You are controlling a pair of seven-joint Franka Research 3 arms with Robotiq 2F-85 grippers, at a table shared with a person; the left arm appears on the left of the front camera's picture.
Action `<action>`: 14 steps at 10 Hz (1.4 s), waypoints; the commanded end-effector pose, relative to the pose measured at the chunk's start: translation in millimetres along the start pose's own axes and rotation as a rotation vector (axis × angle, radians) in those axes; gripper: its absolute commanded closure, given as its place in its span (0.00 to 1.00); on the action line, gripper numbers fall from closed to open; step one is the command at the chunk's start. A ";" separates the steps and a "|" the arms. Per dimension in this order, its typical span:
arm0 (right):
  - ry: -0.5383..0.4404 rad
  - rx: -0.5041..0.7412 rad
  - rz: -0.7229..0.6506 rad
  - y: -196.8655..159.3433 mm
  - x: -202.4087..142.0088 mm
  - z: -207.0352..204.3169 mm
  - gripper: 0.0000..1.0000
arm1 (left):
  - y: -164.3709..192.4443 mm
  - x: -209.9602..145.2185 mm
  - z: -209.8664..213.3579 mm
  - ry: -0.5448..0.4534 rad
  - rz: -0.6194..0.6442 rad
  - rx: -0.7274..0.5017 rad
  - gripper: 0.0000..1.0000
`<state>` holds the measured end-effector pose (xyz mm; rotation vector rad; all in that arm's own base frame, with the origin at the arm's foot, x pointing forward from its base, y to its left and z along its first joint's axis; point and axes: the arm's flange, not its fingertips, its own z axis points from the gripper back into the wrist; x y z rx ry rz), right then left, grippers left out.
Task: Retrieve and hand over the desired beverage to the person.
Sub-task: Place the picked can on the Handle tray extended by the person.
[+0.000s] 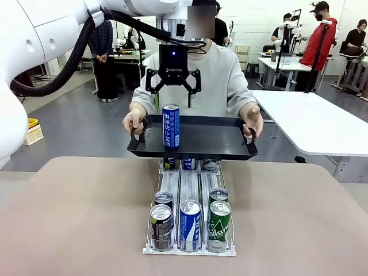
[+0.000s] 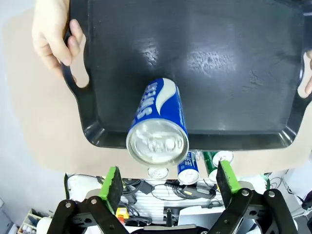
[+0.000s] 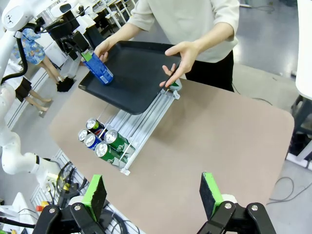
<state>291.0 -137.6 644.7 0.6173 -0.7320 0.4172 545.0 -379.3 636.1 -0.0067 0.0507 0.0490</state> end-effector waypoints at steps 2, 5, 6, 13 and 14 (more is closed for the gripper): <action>-0.023 0.037 0.011 -0.2 2.5 -0.9 0.00 | 4.2 -61.1 59.2 -0.053 -0.185 -0.011 0.00; -0.023 0.037 0.011 -0.2 2.5 -0.9 0.00 | 80.3 -172.4 63.9 -0.219 -0.395 -0.039 0.00; -0.023 0.037 0.011 -0.2 2.5 -0.9 0.00 | 110.2 -191.2 53.9 -0.274 -0.456 -0.084 0.00; -0.023 0.037 0.011 -0.2 2.5 -0.9 0.00 | 235.9 -191.6 -17.5 -0.356 -0.600 -0.266 0.00; -0.023 0.037 0.011 -0.2 2.5 -0.9 0.00 | 239.6 -194.2 -19.8 -0.368 -0.572 -0.288 0.00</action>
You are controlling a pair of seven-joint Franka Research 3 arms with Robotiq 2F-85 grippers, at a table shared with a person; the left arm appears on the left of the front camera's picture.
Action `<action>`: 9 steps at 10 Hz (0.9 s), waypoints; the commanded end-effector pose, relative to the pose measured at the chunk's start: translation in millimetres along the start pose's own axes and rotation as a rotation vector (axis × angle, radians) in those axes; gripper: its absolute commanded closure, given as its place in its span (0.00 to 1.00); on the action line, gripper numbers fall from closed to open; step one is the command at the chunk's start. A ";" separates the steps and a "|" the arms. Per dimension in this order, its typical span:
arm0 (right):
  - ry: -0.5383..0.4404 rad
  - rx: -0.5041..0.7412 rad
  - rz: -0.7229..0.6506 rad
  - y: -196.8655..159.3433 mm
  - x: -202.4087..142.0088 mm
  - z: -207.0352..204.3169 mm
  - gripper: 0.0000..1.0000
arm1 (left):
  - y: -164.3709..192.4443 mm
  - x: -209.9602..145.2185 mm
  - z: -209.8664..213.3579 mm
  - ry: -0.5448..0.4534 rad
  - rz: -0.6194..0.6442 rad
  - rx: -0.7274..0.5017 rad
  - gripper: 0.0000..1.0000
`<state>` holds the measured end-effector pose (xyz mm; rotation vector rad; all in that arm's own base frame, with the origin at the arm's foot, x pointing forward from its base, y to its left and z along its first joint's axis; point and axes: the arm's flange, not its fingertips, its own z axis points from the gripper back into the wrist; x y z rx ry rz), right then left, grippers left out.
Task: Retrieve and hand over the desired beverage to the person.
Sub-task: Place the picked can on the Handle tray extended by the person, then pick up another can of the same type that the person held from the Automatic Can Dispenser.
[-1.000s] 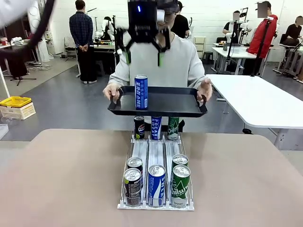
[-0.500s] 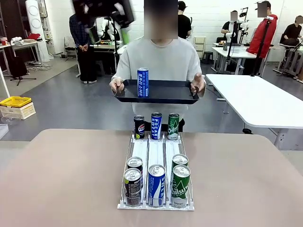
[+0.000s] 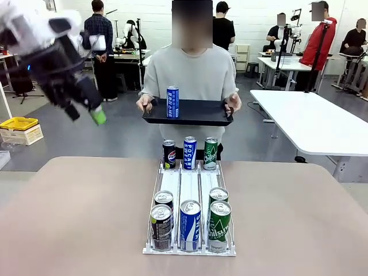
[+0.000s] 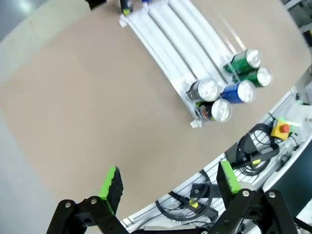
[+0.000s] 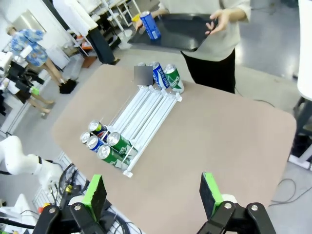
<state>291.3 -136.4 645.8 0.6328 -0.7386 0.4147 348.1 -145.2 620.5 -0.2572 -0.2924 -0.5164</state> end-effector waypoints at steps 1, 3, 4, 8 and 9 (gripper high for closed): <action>-0.012 0.025 0.016 -1.3 1.3 -0.7 0.00 | -9.3 -1.9 4.6 -0.037 0.027 -0.019 0.00; -0.012 0.025 0.016 -1.3 1.3 -0.7 0.00 | 0.0 0.0 0.0 0.000 0.000 0.000 0.00; -0.012 0.025 0.016 -1.3 1.3 -0.7 0.00 | 0.0 0.0 0.0 0.000 0.000 0.000 0.00; -0.012 0.025 0.016 -1.3 1.3 -0.7 0.00 | 0.0 0.0 0.0 0.000 0.000 0.000 0.00; -0.012 0.025 0.016 -1.3 1.3 -0.7 0.00 | 0.0 0.0 0.0 0.000 0.000 0.000 0.00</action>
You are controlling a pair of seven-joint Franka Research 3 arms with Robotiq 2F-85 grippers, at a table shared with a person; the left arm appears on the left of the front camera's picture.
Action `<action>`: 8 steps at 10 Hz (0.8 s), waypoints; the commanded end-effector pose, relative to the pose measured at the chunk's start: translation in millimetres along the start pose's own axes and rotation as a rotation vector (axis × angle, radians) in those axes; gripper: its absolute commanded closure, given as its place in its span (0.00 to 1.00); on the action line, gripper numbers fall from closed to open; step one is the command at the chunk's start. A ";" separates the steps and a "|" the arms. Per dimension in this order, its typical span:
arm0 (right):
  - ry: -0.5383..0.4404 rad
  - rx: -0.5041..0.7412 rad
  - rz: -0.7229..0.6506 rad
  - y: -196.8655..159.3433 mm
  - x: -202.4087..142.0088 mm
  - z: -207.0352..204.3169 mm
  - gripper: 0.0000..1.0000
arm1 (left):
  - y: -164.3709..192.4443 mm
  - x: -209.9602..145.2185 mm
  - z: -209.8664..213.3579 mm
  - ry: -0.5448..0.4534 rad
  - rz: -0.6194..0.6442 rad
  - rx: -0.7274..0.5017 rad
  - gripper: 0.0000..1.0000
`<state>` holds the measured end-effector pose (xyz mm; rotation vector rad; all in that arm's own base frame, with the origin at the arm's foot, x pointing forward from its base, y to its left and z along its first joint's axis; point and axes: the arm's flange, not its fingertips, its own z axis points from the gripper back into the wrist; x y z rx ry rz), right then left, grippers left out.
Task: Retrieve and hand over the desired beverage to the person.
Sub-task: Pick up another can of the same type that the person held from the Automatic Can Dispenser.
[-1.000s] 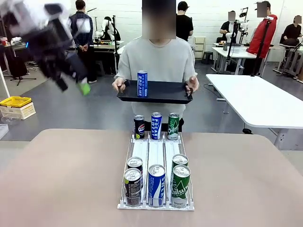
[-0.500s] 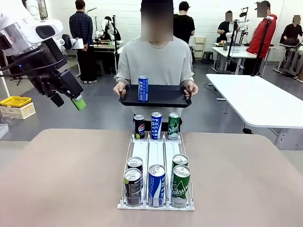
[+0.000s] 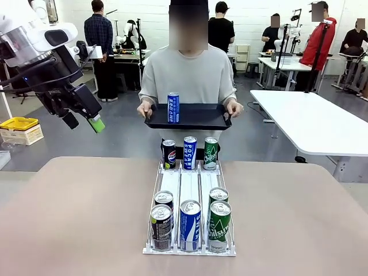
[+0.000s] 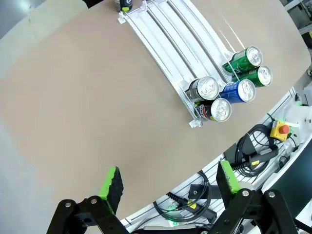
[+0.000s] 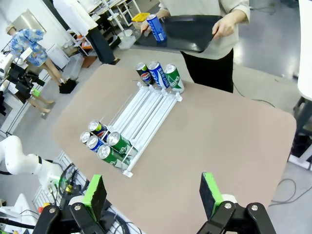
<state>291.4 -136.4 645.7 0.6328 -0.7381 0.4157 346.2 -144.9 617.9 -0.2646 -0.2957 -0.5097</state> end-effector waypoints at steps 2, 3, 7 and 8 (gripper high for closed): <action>-0.013 0.025 0.015 -1.2 1.4 -0.6 0.00 | 0.0 0.0 0.0 0.000 0.000 0.000 0.00; -0.013 0.025 0.015 -1.2 1.4 -0.6 0.00 | 15.7 -15.4 22.4 -0.038 -0.182 -0.086 0.00; -0.013 0.025 0.015 -1.2 1.4 -0.6 0.00 | 105.2 -53.8 100.5 -0.214 -0.396 -0.242 0.00; -0.013 0.025 0.015 -1.2 1.4 -0.6 0.00 | 126.7 -67.9 117.1 -0.312 -0.323 -0.271 0.00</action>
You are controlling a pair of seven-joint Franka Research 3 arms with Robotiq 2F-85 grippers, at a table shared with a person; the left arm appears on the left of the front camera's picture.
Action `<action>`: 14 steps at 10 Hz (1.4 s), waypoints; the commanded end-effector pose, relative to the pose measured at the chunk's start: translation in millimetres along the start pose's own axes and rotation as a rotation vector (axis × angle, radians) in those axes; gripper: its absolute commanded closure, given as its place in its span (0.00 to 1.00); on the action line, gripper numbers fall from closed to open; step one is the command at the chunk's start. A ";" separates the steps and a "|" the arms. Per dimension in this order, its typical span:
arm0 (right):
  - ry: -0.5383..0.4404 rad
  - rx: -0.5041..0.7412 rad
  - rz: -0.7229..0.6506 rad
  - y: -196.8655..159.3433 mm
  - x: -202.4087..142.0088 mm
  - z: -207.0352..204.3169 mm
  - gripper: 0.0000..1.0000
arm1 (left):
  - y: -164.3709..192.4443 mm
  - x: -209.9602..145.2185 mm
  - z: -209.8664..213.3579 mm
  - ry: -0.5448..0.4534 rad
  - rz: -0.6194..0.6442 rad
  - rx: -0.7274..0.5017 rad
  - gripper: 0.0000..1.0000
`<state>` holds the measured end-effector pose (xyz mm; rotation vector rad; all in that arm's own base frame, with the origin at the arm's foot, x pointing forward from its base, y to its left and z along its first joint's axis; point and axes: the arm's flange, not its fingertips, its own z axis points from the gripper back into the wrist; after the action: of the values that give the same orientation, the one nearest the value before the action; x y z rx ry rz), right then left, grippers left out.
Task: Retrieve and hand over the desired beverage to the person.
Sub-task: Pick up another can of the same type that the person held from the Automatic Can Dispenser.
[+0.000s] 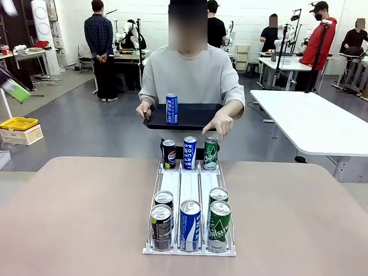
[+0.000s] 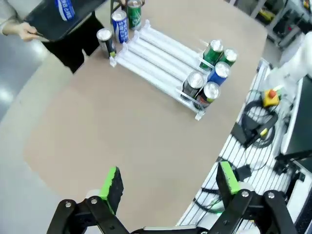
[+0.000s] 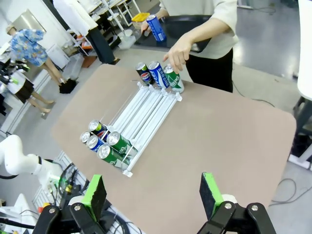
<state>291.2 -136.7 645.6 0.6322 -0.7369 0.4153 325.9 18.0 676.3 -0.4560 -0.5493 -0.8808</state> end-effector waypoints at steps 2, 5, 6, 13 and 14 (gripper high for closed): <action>-0.014 0.026 0.016 -1.1 1.6 -0.7 0.00 | 23.7 -25.0 39.0 -0.160 0.143 -0.122 0.00; -0.014 0.026 0.016 -1.1 1.6 -0.7 0.00 | 3.0 -44.4 51.6 -0.177 0.156 -0.073 0.00; -0.014 0.026 0.016 -1.1 1.6 -0.7 0.00 | -4.7 -45.3 55.2 -0.173 0.149 -0.059 0.00; -0.014 0.026 0.016 -1.1 1.6 -0.7 0.00 | 18.3 -44.9 56.3 -0.174 0.160 -0.092 0.00; -0.014 0.026 0.016 -1.1 1.6 -0.7 0.00 | 18.3 -44.9 56.3 -0.174 0.160 -0.092 0.00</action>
<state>291.0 -137.0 645.5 0.6307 -0.7364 0.4144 303.2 85.2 687.4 -0.6387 -0.6077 -0.7018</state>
